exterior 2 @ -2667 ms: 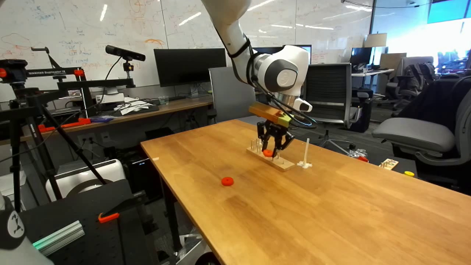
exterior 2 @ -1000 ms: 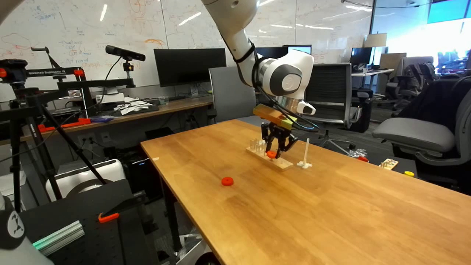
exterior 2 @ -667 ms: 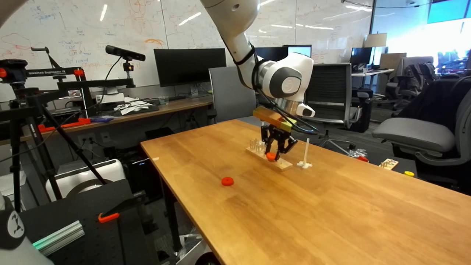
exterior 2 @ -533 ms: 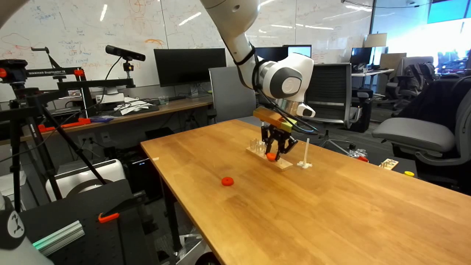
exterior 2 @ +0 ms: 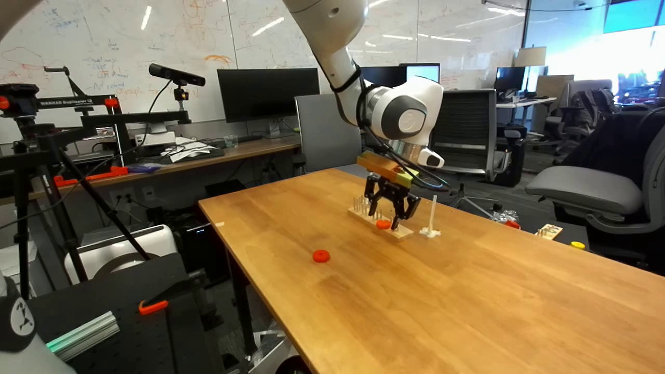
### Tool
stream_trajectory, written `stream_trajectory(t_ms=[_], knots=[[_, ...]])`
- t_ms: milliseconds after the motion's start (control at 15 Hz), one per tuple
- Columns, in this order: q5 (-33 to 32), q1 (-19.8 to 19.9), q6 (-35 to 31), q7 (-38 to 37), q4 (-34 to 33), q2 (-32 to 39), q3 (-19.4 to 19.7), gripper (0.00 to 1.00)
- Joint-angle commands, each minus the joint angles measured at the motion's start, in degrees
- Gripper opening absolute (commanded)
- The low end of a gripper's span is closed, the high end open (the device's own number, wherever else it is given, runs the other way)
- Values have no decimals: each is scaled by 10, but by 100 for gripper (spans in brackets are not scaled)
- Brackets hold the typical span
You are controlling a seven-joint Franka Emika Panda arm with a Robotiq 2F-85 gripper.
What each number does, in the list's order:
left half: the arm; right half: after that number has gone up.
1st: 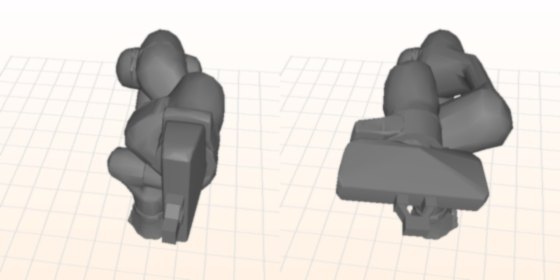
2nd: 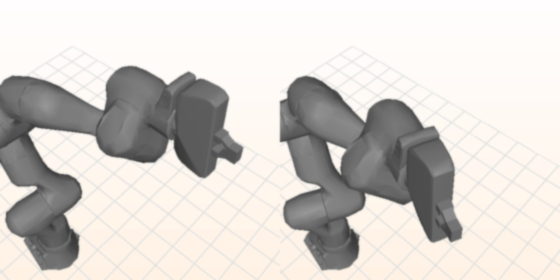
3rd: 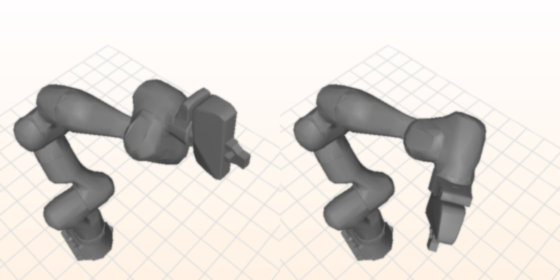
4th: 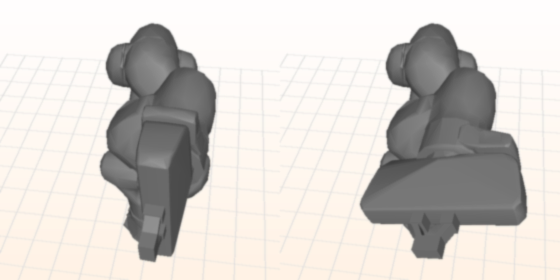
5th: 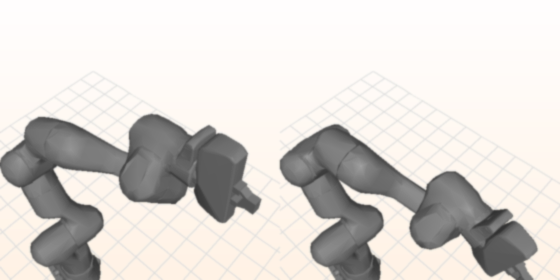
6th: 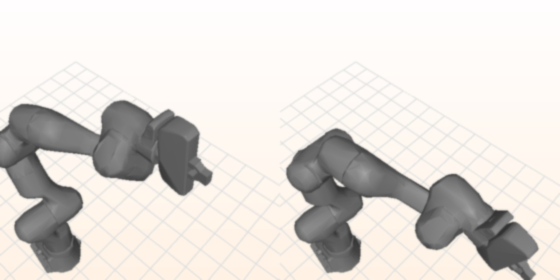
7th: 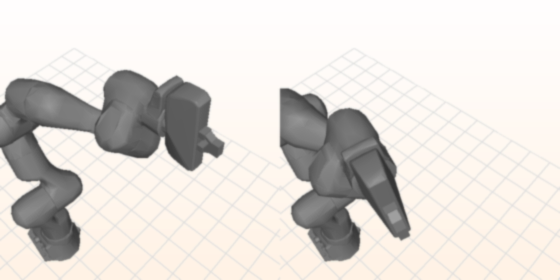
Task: Place an orange disk on the wooden base
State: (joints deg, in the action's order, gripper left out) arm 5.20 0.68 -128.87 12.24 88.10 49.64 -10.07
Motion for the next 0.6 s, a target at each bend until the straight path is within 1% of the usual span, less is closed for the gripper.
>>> stream_trajectory(t_ms=[0, 400, 533], knots=[[-6, -5, 40, 20, 14, -18, 4, 100], [-20, -12, 15, 26, 91, -74, 7, 100], [-20, -11, -4, 25, 127, -103, 6, 100]])
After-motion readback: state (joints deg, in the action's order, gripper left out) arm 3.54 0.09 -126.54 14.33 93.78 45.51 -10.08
